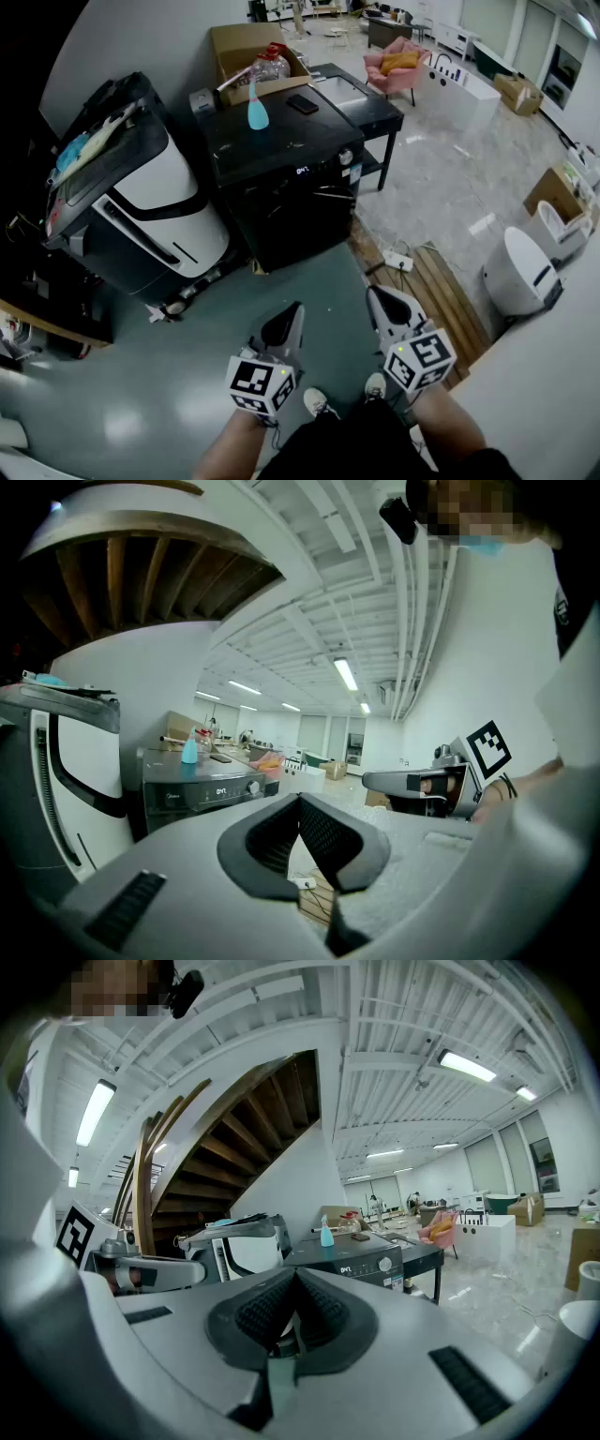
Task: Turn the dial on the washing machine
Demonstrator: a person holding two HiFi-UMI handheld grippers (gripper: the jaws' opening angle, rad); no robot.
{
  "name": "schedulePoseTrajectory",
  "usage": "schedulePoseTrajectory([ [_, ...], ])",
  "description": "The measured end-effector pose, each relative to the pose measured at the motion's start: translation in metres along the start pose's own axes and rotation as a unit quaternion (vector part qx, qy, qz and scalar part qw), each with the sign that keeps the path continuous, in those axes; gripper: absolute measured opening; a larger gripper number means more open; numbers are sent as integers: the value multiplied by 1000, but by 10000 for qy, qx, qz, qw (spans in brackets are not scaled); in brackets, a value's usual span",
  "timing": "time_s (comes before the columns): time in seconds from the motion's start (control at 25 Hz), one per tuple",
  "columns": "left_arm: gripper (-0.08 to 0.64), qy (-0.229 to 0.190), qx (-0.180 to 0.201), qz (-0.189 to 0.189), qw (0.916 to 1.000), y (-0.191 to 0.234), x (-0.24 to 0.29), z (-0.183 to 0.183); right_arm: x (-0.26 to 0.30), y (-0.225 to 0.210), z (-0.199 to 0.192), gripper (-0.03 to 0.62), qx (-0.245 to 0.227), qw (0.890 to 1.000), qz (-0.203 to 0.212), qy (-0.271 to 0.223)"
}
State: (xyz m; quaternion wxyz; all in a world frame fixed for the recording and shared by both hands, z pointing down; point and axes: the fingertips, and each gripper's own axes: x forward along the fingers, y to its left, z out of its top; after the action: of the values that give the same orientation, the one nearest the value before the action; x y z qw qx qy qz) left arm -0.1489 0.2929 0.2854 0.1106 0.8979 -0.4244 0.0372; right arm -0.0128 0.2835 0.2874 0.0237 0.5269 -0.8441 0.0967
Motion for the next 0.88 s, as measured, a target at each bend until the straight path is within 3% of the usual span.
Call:
schedulePoseTrajectory([
  [0.88, 5, -152, 98, 137, 9997, 34, -28, 4, 18, 33, 5, 3, -25, 9998, 70, -181],
])
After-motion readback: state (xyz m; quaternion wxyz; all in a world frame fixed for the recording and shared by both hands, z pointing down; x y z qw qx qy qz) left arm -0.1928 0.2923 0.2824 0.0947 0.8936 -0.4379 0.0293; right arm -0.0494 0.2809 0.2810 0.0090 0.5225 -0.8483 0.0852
